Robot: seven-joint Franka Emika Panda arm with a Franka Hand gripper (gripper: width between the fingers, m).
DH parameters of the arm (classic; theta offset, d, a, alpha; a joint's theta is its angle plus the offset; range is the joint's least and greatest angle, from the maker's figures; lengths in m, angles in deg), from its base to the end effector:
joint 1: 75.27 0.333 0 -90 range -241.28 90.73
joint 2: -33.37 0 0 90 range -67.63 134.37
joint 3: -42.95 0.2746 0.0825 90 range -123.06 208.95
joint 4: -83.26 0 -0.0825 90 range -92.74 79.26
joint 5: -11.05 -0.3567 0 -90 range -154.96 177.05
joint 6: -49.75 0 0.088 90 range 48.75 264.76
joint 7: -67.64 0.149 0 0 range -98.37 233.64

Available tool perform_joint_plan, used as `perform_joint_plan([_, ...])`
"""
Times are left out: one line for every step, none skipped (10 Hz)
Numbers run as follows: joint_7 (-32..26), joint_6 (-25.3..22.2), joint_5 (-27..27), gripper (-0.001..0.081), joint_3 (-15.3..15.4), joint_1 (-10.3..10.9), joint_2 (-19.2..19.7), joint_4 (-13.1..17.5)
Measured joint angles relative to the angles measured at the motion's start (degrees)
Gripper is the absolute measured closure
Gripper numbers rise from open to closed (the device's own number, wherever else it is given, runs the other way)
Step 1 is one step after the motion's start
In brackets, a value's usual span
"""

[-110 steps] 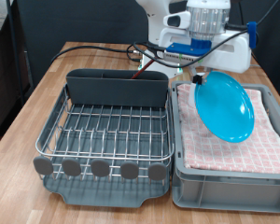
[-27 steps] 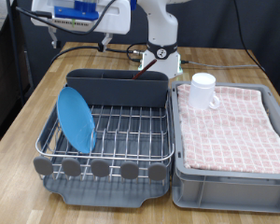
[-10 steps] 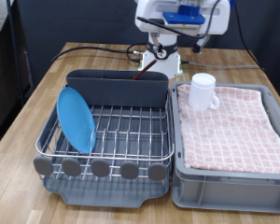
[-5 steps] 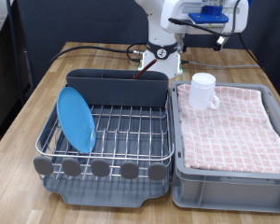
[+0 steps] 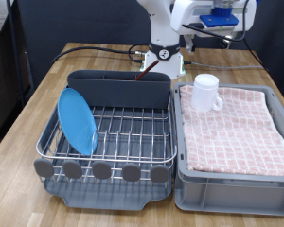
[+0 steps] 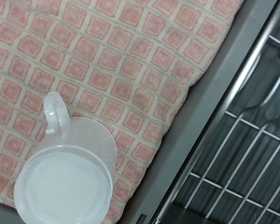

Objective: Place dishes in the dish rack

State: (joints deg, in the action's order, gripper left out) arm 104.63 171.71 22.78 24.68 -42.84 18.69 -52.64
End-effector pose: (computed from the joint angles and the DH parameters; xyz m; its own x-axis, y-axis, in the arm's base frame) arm 0.4389 0.0969 0.3519 0.9600 -0.2744 0.0565 -0.2781 -0.9576 0.0754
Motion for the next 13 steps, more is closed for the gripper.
perform_joint_plan([-0.1,-0.1,-0.5,0.0004,0.4,0.4,-0.1,0.0])
perform_joint_plan([-0.2,-0.3,-0.8,0.0004,0.8,0.8,-0.2,0.0])
perform_joint_plan([-0.3,-0.6,-1.4,0.0004,1.1,1.1,-0.3,0.0])
perform_joint_plan([-0.3,-1.0,-1.7,0.0004,1.4,1.5,-0.4,0.0])
perform_joint_plan([-0.3,-1.8,-1.9,0.0004,1.8,1.7,-0.5,0.0])
perform_joint_plan([-0.2,-2.7,-2.3,0.0004,2.4,1.8,-0.8,0.0])
perform_joint_plan([0.1,-3.3,-2.3,0.0004,2.9,1.8,-1.0,0.0])
perform_joint_plan([0.2,-4.2,-2.3,0.0004,3.5,1.8,-1.1,0.0])
perform_joint_plan([0.2,-4.9,-2.2,0.0004,4.1,1.8,-1.1,0.0])
perform_joint_plan([0.1,-5.4,-1.9,0.0004,4.6,1.8,-1.1,0.0])
perform_joint_plan([-0.2,-5.9,-1.9,0.0004,5.1,1.8,-1.0,-0.1])
perform_joint_plan([-0.6,-6.3,-1.9,0.0004,5.6,1.8,-0.9,-0.1])
perform_joint_plan([-1.8,-6.4,-1.9,0.0004,5.8,1.9,-0.8,-0.2])
